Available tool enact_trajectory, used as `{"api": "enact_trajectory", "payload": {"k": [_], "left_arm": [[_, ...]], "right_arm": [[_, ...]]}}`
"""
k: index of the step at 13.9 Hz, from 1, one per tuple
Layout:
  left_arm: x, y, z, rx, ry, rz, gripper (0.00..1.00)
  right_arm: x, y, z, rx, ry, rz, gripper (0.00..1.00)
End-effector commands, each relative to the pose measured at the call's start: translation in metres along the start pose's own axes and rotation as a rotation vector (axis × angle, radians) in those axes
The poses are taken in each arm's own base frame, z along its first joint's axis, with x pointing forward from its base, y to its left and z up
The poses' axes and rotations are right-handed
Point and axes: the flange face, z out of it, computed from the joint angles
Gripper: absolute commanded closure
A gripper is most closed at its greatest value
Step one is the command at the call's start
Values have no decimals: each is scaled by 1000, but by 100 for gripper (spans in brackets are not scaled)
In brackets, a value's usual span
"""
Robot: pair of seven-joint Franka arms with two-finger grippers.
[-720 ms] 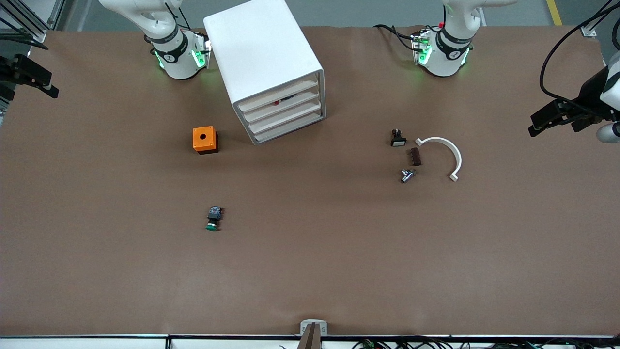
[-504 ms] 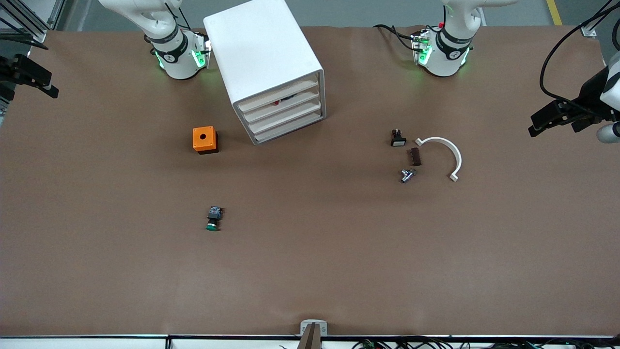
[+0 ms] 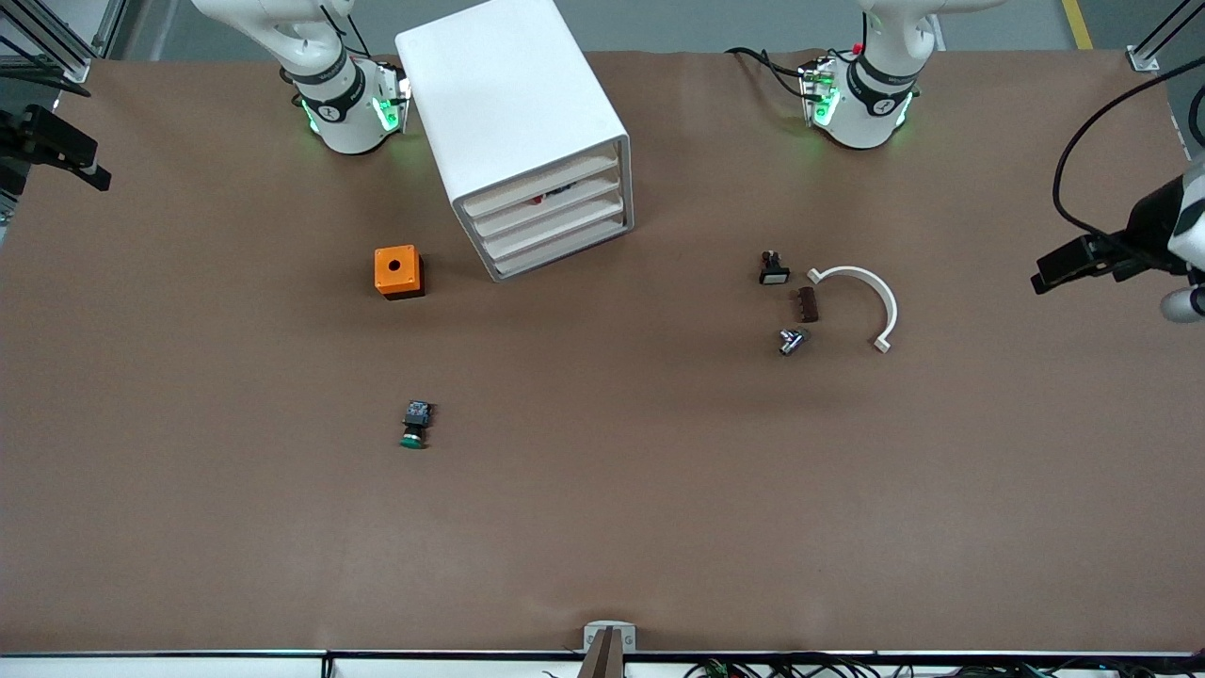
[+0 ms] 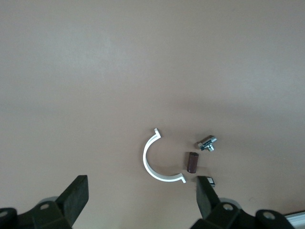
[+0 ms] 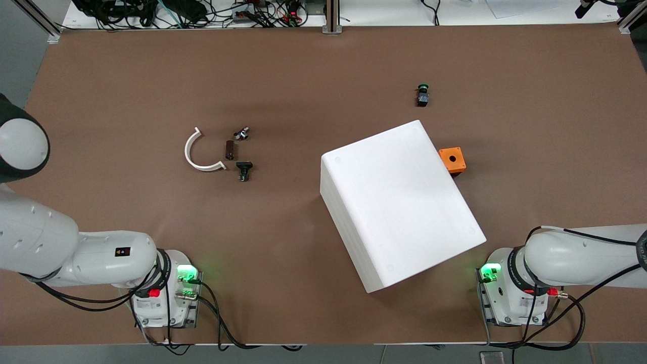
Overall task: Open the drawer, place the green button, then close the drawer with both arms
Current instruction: 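Move the left gripper toward the white cabinet's drawer handle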
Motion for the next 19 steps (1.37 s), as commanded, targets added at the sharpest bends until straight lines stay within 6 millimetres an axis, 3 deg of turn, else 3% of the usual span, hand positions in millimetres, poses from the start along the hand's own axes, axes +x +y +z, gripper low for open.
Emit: {"api": "enact_trajectory", "payload": {"k": [1, 4, 6, 10, 13, 15, 17, 19], "left_arm": [[26, 15, 47, -10, -80, 9, 0], [37, 56, 109, 12, -183, 53, 0], [32, 98, 136, 43, -225, 0, 0], [16, 177, 157, -73, -360, -153, 0], [-2, 238, 175, -120, -501, -403, 0], [-16, 275, 200, -110, -641, -621, 0], [-16, 304, 215, -104, -764, -807, 0], [-33, 338, 242, -17, -902, -999, 0]], "right_arm": [[-9, 3, -3, -7, 7, -10, 0], [-9, 3, -3, -6, 7, -9, 0], [-9, 3, -3, -6, 7, -9, 0], [-8, 3, -3, -8, 14, -13, 0], [-7, 3, -3, -13, 18, -11, 0], [-6, 3, -8, -14, 24, -6, 0], [-7, 10, -18, -16, 41, 12, 0], [10, 14, 8, -15, -18, 23, 0]]}}
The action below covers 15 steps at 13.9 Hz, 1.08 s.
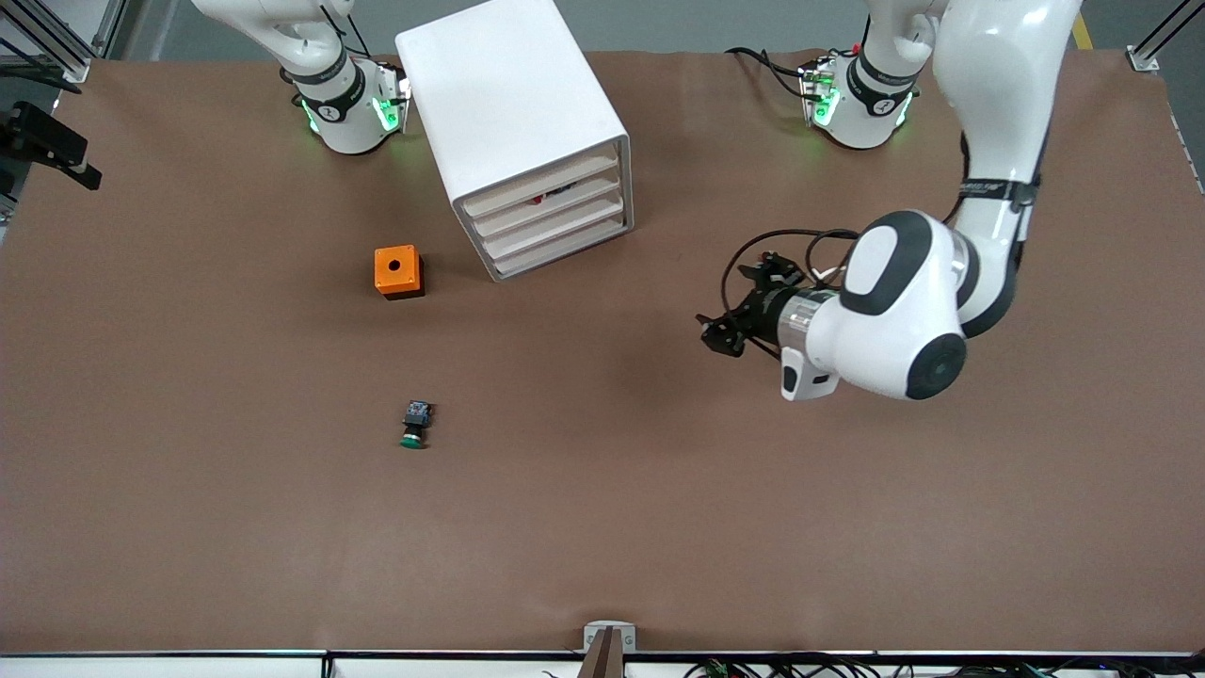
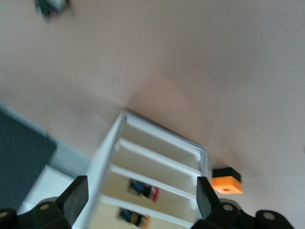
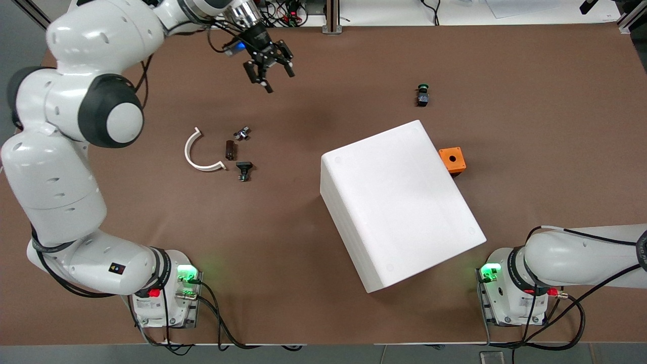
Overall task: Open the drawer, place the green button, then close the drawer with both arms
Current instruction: 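Grasp the drawer handle with the left gripper while the right gripper grasps the button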
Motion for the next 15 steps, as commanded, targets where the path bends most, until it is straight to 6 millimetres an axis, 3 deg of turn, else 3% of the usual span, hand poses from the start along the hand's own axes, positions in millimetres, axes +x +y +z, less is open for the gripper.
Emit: {"api": "enact_trajectory", "payload": {"k": [1, 2, 5, 6, 7, 9, 11, 13, 15], "left_arm": [[-8, 26, 41, 65, -117, -261, 0], [-12, 31, 56, 90, -149, -334, 0], [-11, 47, 101, 175, -228, -556, 0], [-7, 51, 119, 227, -261, -629, 0], [1, 54, 137, 284, -290, -702, 0], [17, 58, 169, 380, -328, -861, 0], [32, 62, 199, 452, -354, -966, 0], [47, 63, 223, 501, -359, -1043, 7], [54, 62, 238, 532, -365, -1071, 26]], "right_arm": [[17, 7, 26, -9, -62, 5, 0], [32, 6, 50, -1, -107, 4, 0], [54, 10, 83, -8, -157, 3, 0], [65, 11, 105, -10, -191, 3, 0], [75, 14, 128, -6, -226, 7, 0], [88, 15, 147, -11, -201, 11, 0], [99, 6, 188, 11, -184, 50, 0], [106, -15, 228, 90, -143, 138, 0], [119, -63, 268, 70, -103, 150, 0]]}}
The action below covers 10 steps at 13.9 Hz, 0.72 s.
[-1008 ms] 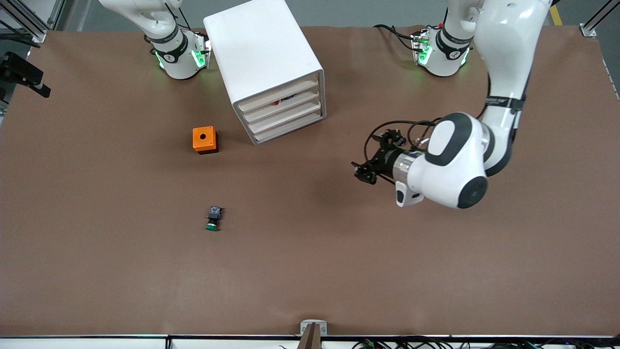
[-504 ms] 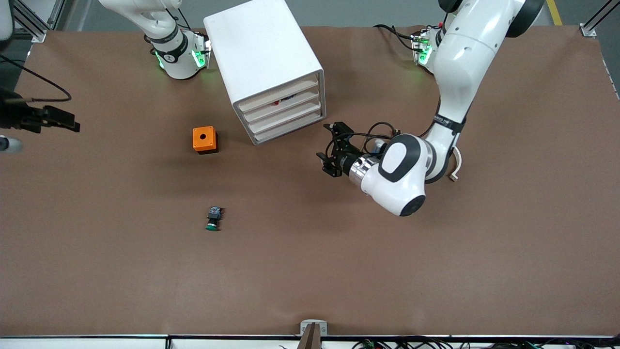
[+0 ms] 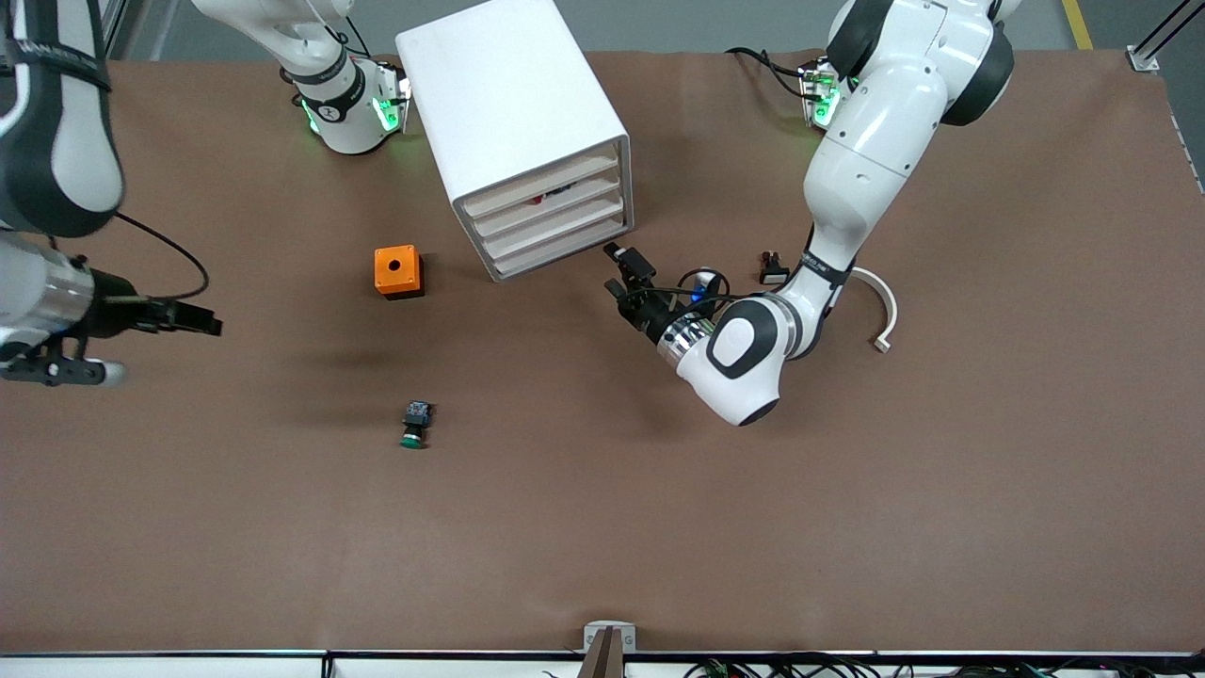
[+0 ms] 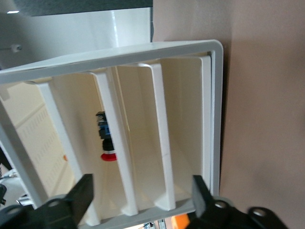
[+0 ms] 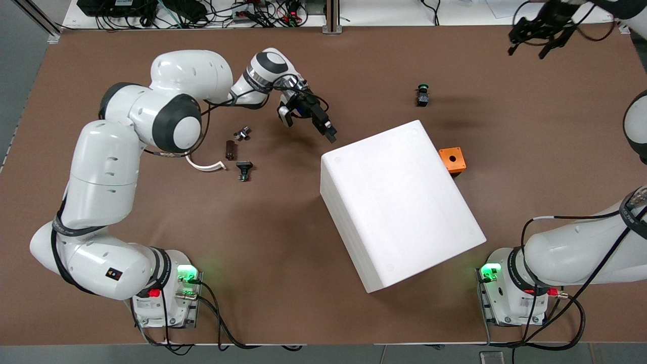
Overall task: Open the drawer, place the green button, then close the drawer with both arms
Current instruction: 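Grasp the drawer handle with the left gripper while the right gripper grasps the button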
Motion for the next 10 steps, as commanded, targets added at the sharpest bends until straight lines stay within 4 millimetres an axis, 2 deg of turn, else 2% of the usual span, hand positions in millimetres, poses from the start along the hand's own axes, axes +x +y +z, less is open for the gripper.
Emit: {"api": "enact_trajectory", "payload": {"k": [1, 3, 6, 7, 10], "left_arm": [[-2, 9, 11, 53, 0, -44, 32], [0, 16, 31, 80, 20, -56, 43], [-2, 18, 71, 90, 79, -59, 52], [-2, 19, 81, 92, 94, -63, 52], [5, 23, 108, 102, 139, -86, 56]], "right_arm": [[11, -64, 55, -9, 30, 64, 0], [22, -116, 105, -23, 68, 89, 0], [24, -171, 157, -30, 108, 81, 0], [24, -180, 169, -30, 116, 78, 0], [32, -184, 203, -27, 142, 78, 0]]}}
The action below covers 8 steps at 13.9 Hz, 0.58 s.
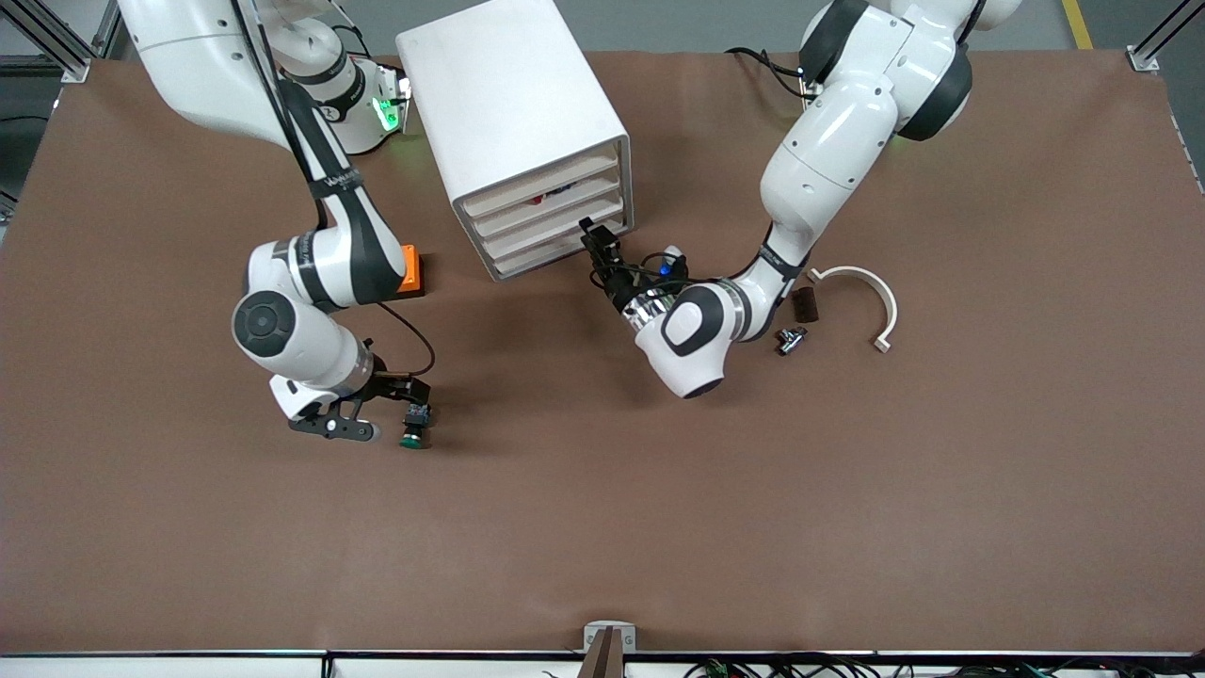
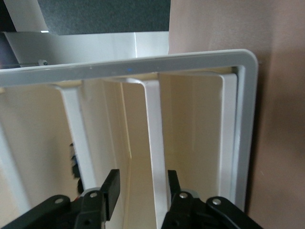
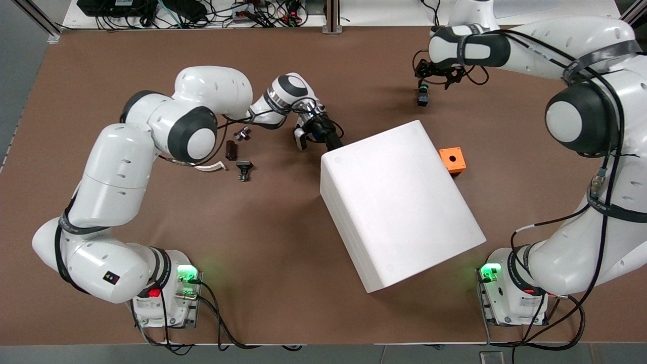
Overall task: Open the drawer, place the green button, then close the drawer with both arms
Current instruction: 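Grasp the drawer handle with the left gripper while the right gripper grasps the button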
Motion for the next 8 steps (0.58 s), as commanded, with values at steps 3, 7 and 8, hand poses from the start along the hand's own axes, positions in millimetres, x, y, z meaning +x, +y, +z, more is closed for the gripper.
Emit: {"api": "enact_trajectory", "payload": {"k": [3, 7, 8], "left_arm": [[5, 7, 22, 29, 30, -46, 67], [5, 5, 34, 39, 62, -94, 84], [5, 4, 38, 42, 76, -108, 88]], "right_arm": [[10, 0, 41, 12, 38, 39, 0], [6, -6, 60, 8, 33, 97, 0], [6, -5, 64, 14, 26, 109, 0]]}}
